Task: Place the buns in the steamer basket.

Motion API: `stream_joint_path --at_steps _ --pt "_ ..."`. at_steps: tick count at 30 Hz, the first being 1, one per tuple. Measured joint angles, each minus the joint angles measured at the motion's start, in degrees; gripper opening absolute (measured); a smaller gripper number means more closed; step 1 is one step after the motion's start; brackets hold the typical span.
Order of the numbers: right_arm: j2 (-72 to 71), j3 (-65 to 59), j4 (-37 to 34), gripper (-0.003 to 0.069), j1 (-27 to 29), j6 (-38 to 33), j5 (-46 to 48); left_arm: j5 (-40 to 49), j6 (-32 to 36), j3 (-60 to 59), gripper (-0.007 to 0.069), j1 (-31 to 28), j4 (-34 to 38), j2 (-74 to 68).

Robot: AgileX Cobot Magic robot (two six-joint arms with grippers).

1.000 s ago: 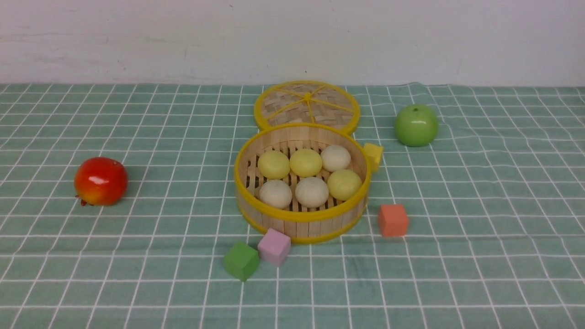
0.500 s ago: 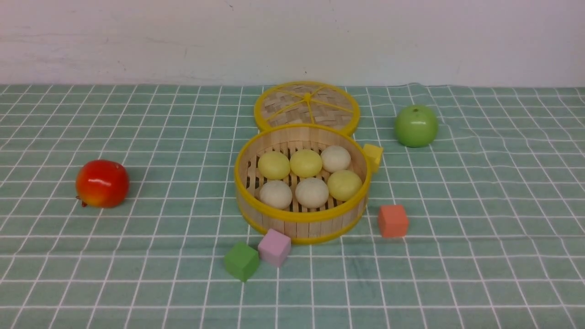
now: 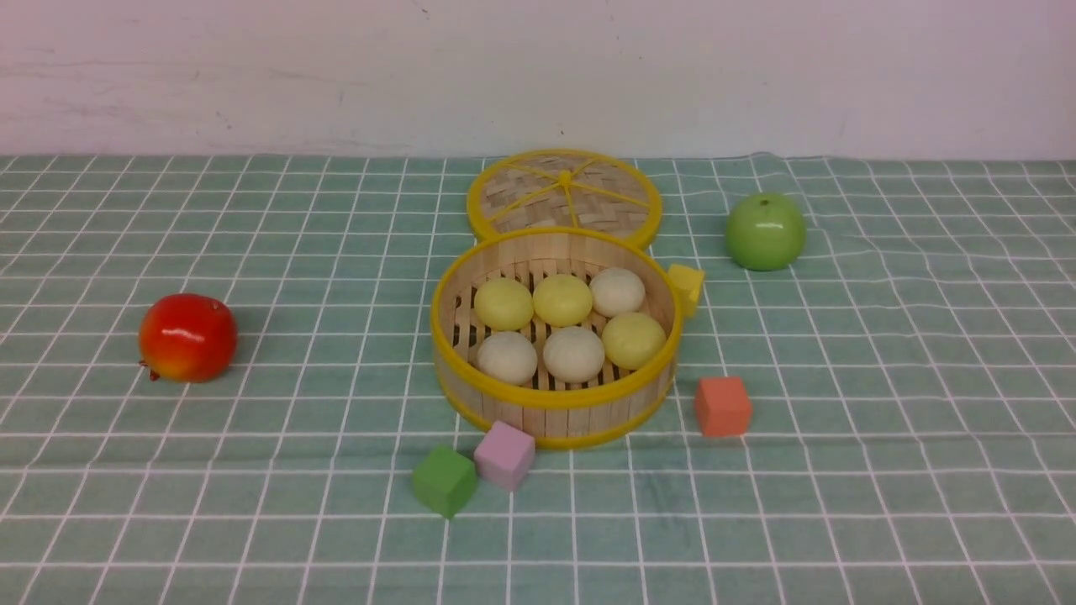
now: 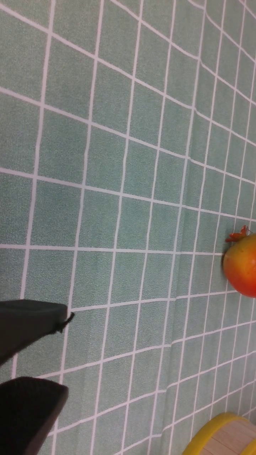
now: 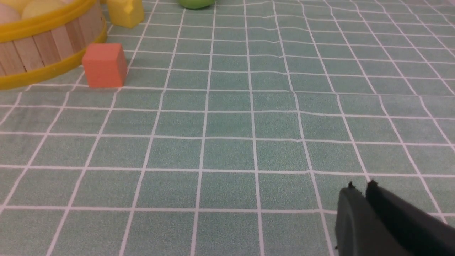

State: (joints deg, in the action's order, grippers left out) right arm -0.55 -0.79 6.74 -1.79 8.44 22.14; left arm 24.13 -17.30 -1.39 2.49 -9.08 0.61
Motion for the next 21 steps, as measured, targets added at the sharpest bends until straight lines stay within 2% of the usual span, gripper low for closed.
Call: stream_joint_path --at_steps 21 --pt "0.0 0.0 0.0 0.0071 0.0 0.0 0.0 0.0 0.0 0.0 0.0238 0.0 0.0 0.0"
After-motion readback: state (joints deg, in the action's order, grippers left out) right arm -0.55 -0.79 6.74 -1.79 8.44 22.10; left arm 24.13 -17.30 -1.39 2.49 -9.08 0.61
